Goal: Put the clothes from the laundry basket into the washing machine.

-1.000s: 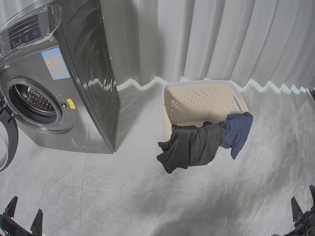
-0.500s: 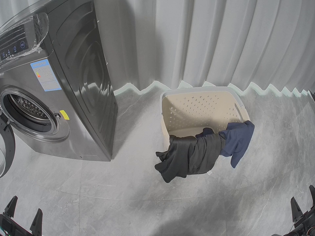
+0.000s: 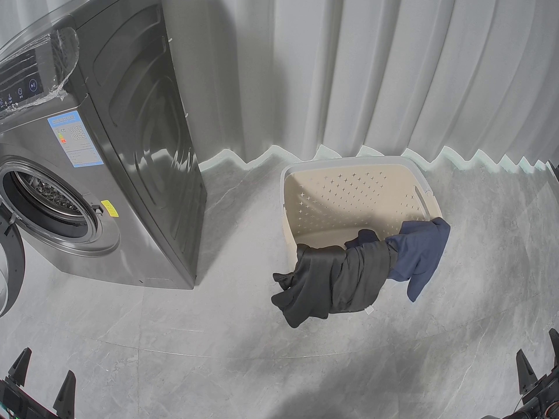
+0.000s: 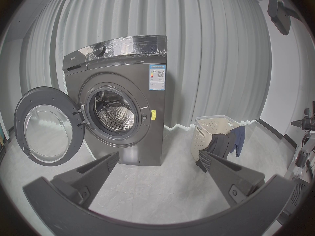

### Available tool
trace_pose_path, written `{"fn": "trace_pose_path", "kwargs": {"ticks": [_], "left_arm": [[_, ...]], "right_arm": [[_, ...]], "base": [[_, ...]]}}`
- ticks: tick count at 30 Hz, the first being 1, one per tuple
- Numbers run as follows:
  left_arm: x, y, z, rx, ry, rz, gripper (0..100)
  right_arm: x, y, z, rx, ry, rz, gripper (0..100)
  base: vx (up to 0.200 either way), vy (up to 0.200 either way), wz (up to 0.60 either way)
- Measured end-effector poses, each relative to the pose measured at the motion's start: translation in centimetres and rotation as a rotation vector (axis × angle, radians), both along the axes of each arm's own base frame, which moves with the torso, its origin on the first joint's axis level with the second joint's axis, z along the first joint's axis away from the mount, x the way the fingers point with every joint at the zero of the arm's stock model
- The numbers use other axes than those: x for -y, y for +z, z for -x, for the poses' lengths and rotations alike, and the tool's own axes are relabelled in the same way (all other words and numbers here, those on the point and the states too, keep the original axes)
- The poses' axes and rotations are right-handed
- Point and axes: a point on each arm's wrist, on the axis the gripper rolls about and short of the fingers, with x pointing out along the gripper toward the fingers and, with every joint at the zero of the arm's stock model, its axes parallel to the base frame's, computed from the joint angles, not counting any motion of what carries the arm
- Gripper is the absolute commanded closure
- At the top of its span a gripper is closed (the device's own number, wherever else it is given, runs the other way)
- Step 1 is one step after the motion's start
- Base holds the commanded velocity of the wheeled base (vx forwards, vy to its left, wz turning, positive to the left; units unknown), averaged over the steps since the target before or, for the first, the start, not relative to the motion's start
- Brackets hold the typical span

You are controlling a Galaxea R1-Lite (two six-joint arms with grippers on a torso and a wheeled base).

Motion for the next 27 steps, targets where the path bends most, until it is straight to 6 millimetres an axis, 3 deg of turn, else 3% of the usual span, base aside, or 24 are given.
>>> {"fn": "trace_pose_path", "kwargs": {"ticks": [5, 20, 27], "left_arm": [[0.0, 0.0, 0.0, 0.0, 0.001, 0.0, 0], [0.0, -0.01, 0.0, -0.001, 0.0, 0.0, 0], [0.0, -0.01, 0.0, -0.001, 0.0, 0.0, 0]], "right_arm": [[0.0, 0.0, 0.0, 0.0, 0.0, 0.0, 0], [0.0, 0.0, 0.0, 0.0, 0.0, 0.0, 0], [0.0, 0.0, 0.0, 0.0, 0.0, 0.0, 0]], "base": [[0.0, -0.2, 0.0], [0.0, 0.0, 0.0], [0.0, -0.2, 0.0]]}}
